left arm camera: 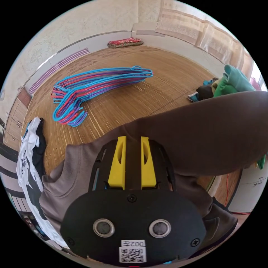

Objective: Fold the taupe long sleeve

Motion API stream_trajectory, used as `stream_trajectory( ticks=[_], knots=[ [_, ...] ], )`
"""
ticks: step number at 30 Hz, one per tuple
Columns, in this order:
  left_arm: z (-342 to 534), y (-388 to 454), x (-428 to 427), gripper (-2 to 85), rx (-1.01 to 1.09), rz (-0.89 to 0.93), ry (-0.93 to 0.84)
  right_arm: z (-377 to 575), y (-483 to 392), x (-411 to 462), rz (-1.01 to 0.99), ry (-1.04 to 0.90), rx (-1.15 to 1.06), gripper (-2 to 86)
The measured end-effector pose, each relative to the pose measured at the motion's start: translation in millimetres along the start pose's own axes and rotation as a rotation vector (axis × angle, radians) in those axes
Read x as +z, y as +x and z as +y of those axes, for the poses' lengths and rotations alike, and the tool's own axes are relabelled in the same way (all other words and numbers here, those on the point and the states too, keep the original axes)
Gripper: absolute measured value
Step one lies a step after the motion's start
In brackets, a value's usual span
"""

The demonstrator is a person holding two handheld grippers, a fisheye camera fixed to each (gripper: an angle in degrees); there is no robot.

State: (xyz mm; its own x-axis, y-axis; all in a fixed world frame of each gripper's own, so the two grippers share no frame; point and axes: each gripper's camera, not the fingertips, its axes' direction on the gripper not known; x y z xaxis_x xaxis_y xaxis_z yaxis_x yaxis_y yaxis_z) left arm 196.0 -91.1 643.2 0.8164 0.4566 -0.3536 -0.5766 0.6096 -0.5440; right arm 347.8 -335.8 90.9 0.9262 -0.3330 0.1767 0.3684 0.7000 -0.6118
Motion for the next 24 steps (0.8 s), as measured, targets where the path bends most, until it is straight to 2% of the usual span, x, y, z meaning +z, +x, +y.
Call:
stream_trajectory(
  ticks=[6,10,16,24],
  knots=[
    [24,-4,-11,4.0,0.041,-0.012,0.011,-28,-19,-1,-0.092,0.048,-0.036,-0.8],
    [63,-5,-33,4.1,0.141,0.086,0.057,-52,-40,7,-0.114,0.064,-0.079,-0.8],
    [106,10,-25,4.1,0.303,0.16,0.007,-90,-85,23,-0.229,0.099,-0.174,-0.7],
    [153,1,-7,4.2,0.113,0.16,0.035,-135,-160,77,-0.477,0.027,-0.3,-0.7]
  ],
)
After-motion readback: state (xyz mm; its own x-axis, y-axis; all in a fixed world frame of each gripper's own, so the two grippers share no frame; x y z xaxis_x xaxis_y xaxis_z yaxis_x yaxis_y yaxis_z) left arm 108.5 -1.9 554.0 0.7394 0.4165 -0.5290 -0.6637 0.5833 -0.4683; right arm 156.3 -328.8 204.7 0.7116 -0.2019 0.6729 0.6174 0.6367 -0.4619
